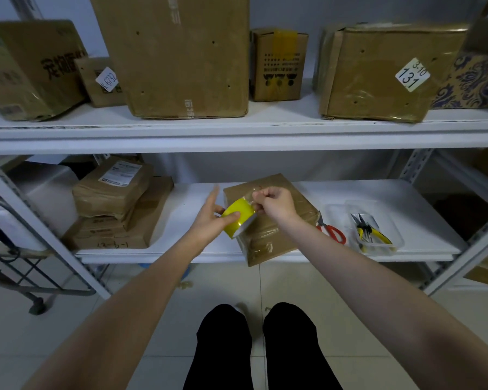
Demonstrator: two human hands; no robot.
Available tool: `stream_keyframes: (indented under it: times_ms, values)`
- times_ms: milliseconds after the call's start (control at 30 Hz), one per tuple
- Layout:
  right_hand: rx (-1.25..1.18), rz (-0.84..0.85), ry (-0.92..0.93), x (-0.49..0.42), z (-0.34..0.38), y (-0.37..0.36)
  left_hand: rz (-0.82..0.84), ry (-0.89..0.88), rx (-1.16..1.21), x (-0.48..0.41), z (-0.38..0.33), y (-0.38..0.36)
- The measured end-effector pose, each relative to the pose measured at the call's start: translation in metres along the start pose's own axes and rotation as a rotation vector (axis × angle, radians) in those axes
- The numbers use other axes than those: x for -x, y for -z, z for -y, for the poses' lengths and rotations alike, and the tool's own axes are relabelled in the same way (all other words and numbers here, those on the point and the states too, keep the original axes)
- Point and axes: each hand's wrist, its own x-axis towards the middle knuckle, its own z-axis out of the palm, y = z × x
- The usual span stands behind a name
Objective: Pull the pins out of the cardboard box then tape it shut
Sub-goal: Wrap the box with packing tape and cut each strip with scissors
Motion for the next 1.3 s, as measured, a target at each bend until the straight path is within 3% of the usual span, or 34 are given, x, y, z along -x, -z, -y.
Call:
stream_keyframes:
  times_ms: [67,167,267,500,600,733,1000,1300]
  values:
    - [0.043,0.006,-0.002,-0.007,-0.002,0.005,0.094,-0.061,-0.065,-0.004,0.002,0.002]
    - [0.164,-0.059,-0.027,-0.016,-0.001,0.007,-0.019,-0.093,-0.228,-0.014,-0.003,0.001]
    - [0.213,-0.136,-0.087,-0.028,0.005,0.009,-0.185,-0.047,-0.600,-0.022,-0.009,0.004]
    - [0.241,-0.282,-0.192,-0.048,-0.016,0.003,-0.159,0.050,-0.882,-0.050,-0.003,0.010]
    - [0.331,-0.333,-0.194,-0.059,-0.024,0.028,-0.109,0.131,-0.924,-0.066,0.007,0.028]
    - [0.455,-0.210,-0.043,-0.066,-0.031,0.029,-0.024,0.139,-0.949,-0.078,0.019,0.040]
    - [0.422,-0.125,-0.008,-0.063,-0.048,0.015,0.108,0.149,-0.944,-0.074,0.029,0.033]
    - [0.530,-0.115,0.007,-0.063,-0.053,0.014,0.210,0.031,-1.179,-0.065,0.016,0.025]
